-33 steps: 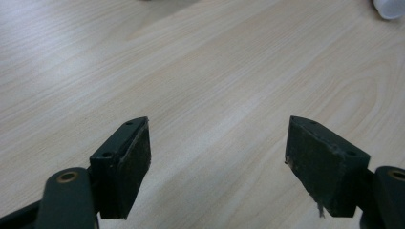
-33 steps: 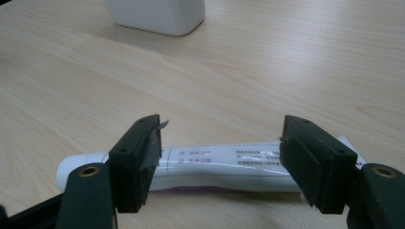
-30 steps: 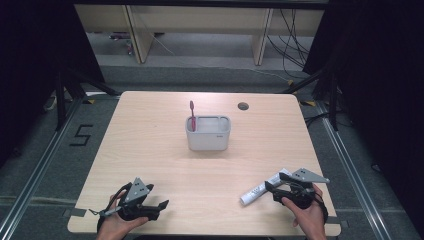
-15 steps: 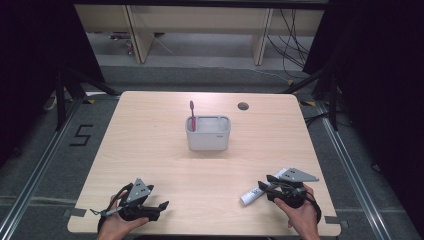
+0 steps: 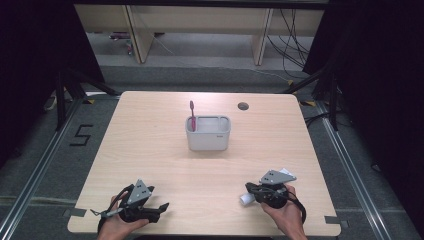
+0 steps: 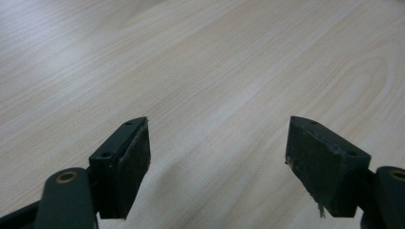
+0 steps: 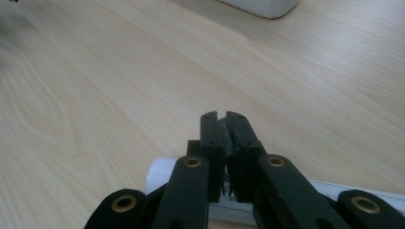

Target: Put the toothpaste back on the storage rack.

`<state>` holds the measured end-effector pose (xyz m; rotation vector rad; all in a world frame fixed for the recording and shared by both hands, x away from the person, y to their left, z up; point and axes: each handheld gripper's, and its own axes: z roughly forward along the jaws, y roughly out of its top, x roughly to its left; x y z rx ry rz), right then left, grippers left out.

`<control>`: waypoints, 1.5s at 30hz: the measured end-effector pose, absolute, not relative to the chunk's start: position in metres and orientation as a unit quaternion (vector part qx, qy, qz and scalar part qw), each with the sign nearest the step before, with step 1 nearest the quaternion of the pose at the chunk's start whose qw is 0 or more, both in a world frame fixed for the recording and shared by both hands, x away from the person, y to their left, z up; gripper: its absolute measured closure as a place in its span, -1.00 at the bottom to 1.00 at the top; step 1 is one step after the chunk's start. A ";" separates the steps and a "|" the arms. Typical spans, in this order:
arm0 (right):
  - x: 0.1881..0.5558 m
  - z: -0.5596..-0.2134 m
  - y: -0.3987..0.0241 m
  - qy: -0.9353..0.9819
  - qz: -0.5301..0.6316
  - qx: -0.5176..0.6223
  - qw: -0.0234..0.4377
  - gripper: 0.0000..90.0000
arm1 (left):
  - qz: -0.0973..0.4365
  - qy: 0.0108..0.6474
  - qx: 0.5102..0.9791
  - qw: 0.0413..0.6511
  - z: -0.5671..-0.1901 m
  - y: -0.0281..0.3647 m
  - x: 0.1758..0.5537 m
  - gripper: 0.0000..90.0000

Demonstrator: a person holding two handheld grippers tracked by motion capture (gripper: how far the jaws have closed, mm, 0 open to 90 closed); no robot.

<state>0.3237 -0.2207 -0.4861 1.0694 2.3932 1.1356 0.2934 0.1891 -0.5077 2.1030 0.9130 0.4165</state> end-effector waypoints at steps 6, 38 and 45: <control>0.323 -0.488 -0.211 0.838 0.390 0.360 0.127 0.94 | 0.164 0.361 0.828 0.396 -0.509 0.188 0.293 -0.49; 0.281 -0.492 -0.231 0.869 0.334 0.343 0.128 0.91 | 0.159 0.360 0.834 0.387 -0.510 0.188 0.292 -0.48; 0.279 -0.492 -0.246 0.866 0.331 0.350 0.136 0.91 | 0.159 0.359 0.835 0.387 -0.510 0.188 0.292 -0.47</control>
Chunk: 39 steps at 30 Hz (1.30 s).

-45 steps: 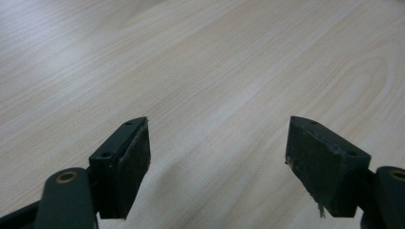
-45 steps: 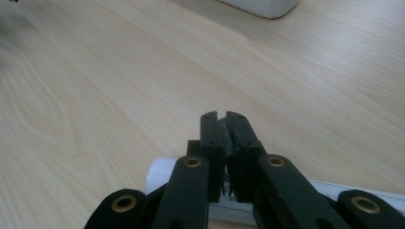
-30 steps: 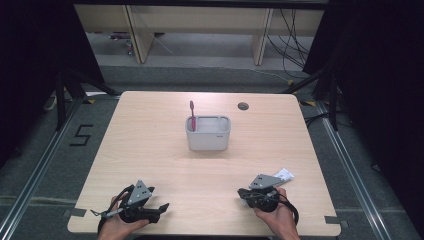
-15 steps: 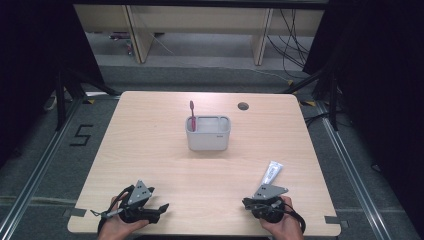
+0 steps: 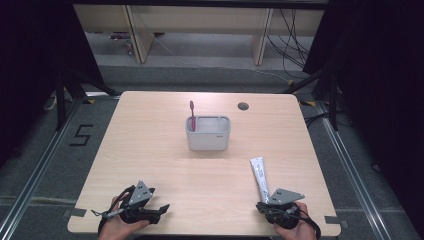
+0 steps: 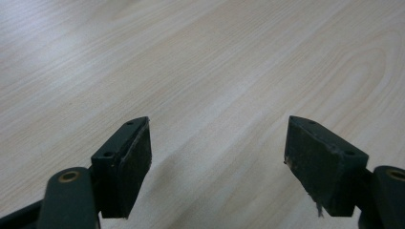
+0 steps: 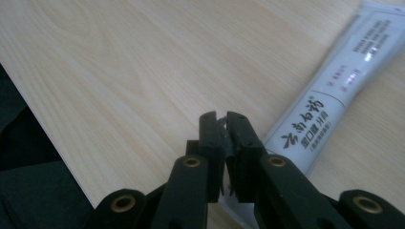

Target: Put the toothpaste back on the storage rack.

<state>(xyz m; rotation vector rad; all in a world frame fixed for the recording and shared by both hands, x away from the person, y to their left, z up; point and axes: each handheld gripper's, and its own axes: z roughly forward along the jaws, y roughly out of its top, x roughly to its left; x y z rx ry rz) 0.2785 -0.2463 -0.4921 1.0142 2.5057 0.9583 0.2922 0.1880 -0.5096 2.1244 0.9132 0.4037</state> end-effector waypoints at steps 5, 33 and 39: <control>0.275 -0.491 -0.259 0.856 0.330 0.373 0.137 0.91 | 0.159 0.359 0.834 0.387 -0.510 0.187 0.292 -0.47; 0.281 -0.488 -0.288 0.846 0.306 0.408 0.152 0.89 | 0.158 0.358 0.837 0.382 -0.511 0.186 0.292 -0.46; 0.285 -0.477 -0.280 0.855 0.308 0.380 0.175 0.78 | 0.158 0.356 0.841 0.376 -0.512 0.187 0.293 -0.46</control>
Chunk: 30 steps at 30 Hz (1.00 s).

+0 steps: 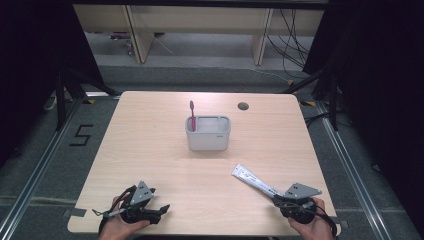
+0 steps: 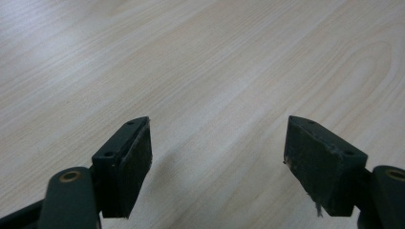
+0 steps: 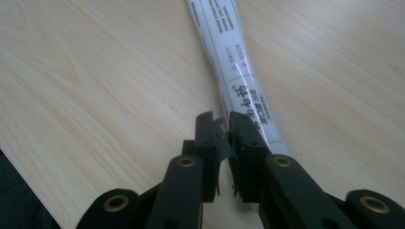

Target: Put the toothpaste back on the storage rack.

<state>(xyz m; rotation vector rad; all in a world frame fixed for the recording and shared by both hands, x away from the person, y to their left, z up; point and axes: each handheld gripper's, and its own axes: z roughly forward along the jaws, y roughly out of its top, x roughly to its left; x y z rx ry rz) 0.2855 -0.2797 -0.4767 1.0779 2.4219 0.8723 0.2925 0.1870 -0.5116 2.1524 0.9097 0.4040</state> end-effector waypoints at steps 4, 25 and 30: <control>0.292 -0.469 -0.273 0.870 0.284 0.361 0.177 0.58 | 0.162 0.358 0.840 0.374 -0.512 0.188 0.294 -0.46; 0.351 -0.465 -0.238 0.918 0.166 0.333 0.139 0.12 | 0.157 0.362 0.837 0.380 -0.512 0.188 0.294 -0.46; 0.360 -0.469 -0.231 0.925 0.142 0.331 0.120 0.13 | 0.156 0.362 0.838 0.378 -0.513 0.188 0.294 -0.47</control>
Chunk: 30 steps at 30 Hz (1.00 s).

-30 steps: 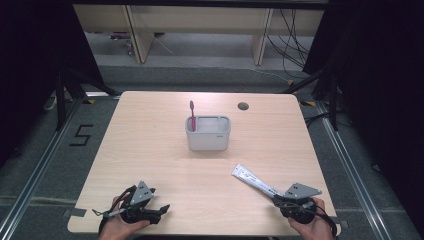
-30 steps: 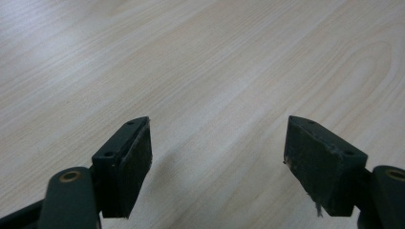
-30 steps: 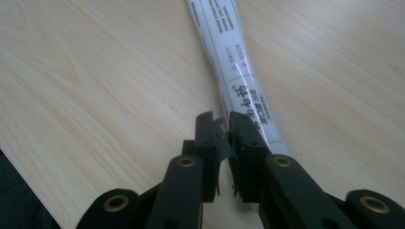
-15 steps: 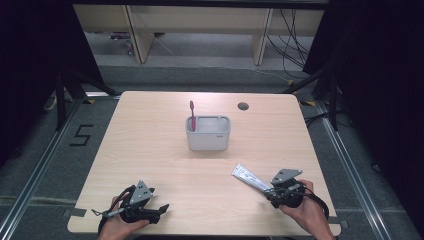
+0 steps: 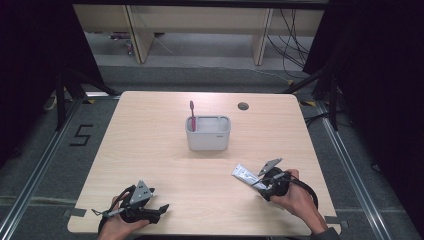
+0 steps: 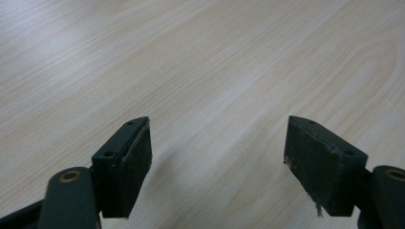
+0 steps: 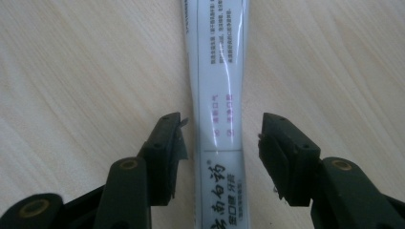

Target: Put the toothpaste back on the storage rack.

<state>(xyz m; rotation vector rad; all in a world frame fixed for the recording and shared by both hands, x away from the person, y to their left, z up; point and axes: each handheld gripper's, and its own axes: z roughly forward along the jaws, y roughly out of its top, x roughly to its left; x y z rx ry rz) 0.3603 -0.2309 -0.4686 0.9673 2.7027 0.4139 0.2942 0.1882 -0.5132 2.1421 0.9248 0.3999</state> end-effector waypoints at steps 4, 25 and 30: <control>0.367 -0.471 -0.226 0.933 0.125 0.318 0.109 0.15 | 0.157 0.357 0.843 0.370 -0.512 0.190 0.294 -0.47; 0.384 -0.474 -0.212 0.951 0.060 0.293 0.077 0.45 | 0.157 0.360 0.841 0.372 -0.513 0.188 0.294 -0.47; 0.388 -0.472 -0.206 0.955 0.024 0.288 0.062 0.47 | 0.157 0.353 0.846 0.367 -0.512 0.188 0.294 -0.47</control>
